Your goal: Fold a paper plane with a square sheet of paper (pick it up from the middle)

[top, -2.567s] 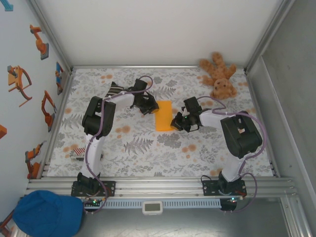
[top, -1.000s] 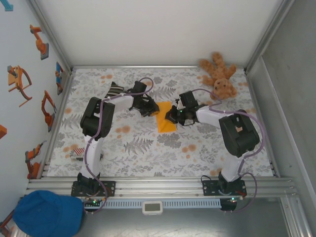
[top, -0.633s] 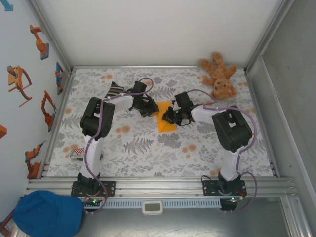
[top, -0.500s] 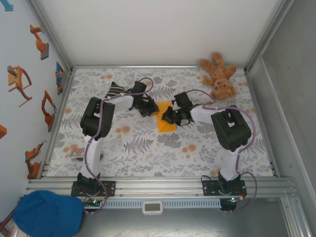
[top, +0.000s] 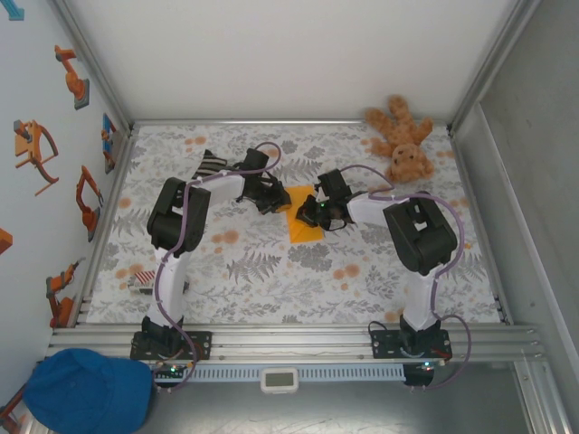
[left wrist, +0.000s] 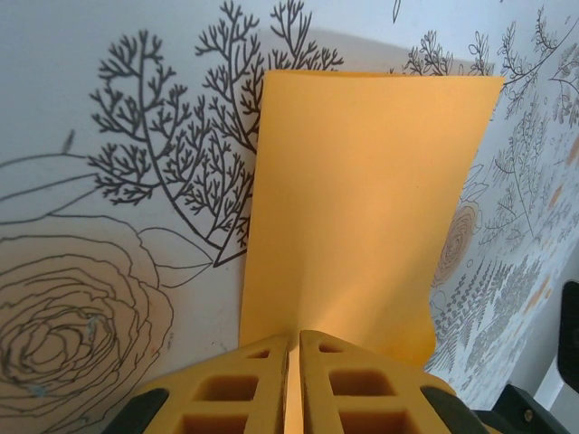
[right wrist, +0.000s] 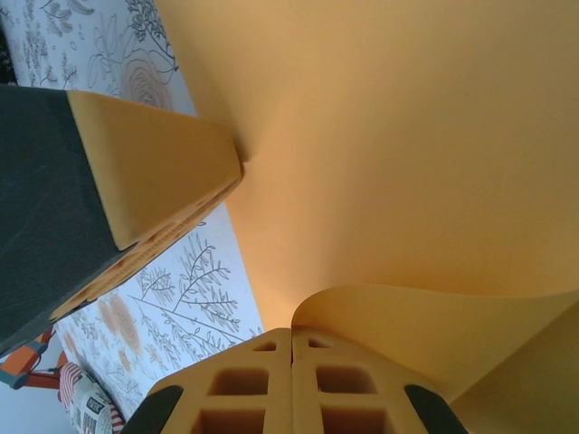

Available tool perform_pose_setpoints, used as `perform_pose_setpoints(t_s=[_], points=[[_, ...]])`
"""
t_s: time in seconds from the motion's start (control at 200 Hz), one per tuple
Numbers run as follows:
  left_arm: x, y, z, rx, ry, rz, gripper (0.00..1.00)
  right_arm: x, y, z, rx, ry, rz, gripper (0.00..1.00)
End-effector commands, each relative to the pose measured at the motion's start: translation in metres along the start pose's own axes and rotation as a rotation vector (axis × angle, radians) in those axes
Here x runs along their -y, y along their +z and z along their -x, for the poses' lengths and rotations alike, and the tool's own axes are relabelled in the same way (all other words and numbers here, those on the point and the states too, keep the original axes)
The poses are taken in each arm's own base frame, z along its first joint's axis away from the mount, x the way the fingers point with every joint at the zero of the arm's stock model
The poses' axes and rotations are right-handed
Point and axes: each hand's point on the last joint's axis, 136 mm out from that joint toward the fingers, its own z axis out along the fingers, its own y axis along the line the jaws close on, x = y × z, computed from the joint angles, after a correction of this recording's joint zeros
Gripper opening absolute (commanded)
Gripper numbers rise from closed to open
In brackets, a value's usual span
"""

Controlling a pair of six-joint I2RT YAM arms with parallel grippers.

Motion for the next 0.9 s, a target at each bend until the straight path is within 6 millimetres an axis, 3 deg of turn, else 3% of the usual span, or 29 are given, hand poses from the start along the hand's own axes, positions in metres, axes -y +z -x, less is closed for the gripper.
perform_pose_setpoints(t_s=[0.0,0.896], points=[[-0.0421,0.0199,-0.0139,-0.052,-0.057,0.124,0.12,-0.0108,0.0024,0.0072,0.023,-0.01,0.018,0.0],[-0.0429,0.021,-0.0142,-0.055,-0.06,0.124,0.12,-0.0094,0.0114,0.0039,-0.004,-0.013,0.022,0.0]])
